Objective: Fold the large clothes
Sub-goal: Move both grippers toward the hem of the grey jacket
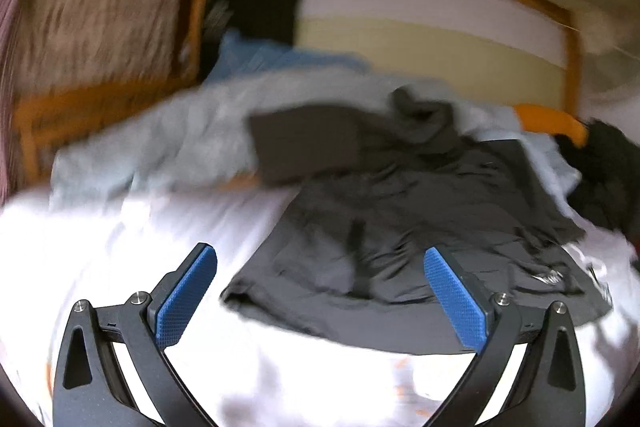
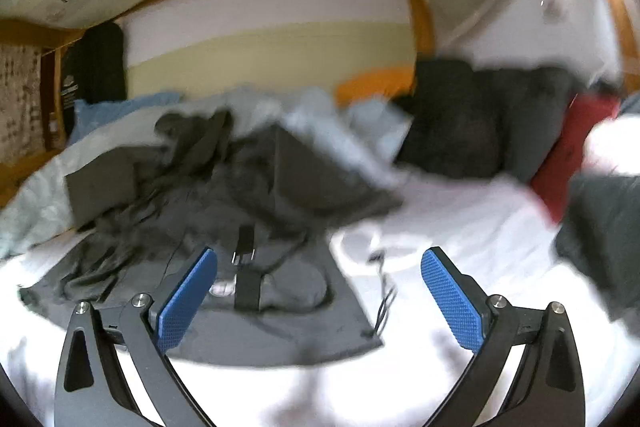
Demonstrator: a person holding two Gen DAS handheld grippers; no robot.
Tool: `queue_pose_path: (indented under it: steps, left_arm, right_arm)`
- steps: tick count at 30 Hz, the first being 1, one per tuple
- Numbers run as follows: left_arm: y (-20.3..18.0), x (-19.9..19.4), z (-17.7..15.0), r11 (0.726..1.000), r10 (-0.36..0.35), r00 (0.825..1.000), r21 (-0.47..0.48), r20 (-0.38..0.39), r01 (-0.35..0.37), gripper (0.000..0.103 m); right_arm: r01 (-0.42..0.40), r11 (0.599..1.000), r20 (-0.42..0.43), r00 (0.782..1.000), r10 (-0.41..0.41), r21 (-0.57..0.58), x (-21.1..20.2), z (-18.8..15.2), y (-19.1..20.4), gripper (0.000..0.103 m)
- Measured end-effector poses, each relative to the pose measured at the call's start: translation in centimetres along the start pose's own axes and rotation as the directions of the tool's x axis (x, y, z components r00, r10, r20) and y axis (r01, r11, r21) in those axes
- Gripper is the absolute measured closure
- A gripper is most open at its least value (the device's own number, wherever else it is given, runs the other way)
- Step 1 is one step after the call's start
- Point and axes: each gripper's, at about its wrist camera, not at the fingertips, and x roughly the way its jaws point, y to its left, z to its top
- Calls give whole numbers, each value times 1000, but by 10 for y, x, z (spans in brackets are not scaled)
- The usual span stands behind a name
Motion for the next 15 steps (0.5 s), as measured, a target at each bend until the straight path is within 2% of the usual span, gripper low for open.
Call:
queue_pose_path:
  steps: [1,2,5,8,11,13,15]
  left_arm:
    - [11,7,0,999,15,1000,-41,-24,-16,0]
    - [24,15,0,996,24,999,-84,-48,-28,0]
    - [42,29,-3,991,14,994,-128,-105,-28,0]
    - [42,42,-7,994,49,988,-92,-145,-63,0]
    - [45,43,-12,988,105,990,-100,-90,-114,0]
    - [52,49,-10,988,83,992,-123,-100,-95,0]
    - [63,61,-7,984,92,987,-142,-130,-111,0]
  right_arm:
    - [-25,999,-60,998,27,34,10,-2,-12,19]
    - [-23,997,-104,994,30,67,18,-4,-21,22]
    - [-5,979,-214,976,51,206,37,-17,-50,24]
    - [-28,958,-290,950,114,285,53,-31,-65,26]
    - [-33,960,-330,935,128,277,67,-41,-66,26]
    - [-39,970,-340,933,122,239,75,-41,-64,26]
    - [-85,966,-350,921,170,244,85,-43,-60,26]
